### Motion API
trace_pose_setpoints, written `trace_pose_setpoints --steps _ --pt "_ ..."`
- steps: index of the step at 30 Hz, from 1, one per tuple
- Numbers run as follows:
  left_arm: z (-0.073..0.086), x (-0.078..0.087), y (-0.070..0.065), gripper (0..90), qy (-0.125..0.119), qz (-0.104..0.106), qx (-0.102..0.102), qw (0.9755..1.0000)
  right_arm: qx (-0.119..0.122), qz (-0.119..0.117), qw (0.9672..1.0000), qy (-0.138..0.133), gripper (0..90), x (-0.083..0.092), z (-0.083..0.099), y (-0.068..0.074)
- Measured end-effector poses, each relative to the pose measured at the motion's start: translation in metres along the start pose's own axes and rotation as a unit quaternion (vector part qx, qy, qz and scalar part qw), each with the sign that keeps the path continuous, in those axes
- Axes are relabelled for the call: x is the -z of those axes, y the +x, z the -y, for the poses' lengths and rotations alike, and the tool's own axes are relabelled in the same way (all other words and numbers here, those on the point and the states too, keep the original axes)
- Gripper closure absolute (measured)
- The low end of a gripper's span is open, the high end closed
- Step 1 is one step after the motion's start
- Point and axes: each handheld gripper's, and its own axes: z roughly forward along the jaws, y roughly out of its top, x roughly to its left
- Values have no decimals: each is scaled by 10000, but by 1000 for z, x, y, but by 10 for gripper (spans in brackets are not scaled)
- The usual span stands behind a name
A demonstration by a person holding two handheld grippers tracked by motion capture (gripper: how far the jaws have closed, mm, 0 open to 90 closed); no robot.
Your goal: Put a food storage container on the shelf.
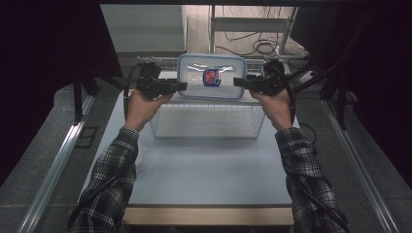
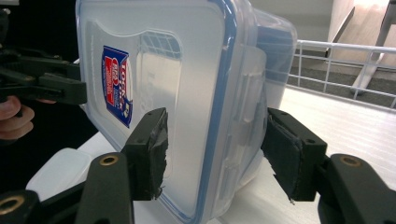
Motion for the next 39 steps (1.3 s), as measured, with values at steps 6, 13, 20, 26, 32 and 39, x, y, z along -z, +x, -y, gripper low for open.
trace_pose_setpoints --steps 6,13,20,26,32,39 --pt "-4 -2 1 512 -57 -28 66 10000 -137 8 9999 -69 407 -2 0 -6" --pt "-5 -6 2 499 -77 -34 127 9999 -65 272 9996 -8 395 -5 -1 -8" --pt "-12 -5 6 502 -278 -73 337 9990 -149 313 9994 77 403 -11 1 -11" --pt "-16 -4 3 495 -164 -272 144 9994 -29 330 9994 59 442 -11 1 -9" --pt "-9 7 2 596 -356 -300 97 9989 130 553 9984 -53 630 3 1 -12" --pt "3 11 5 754 -338 -641 109 9973 292 878 9956 118 823 -2 8 -16"
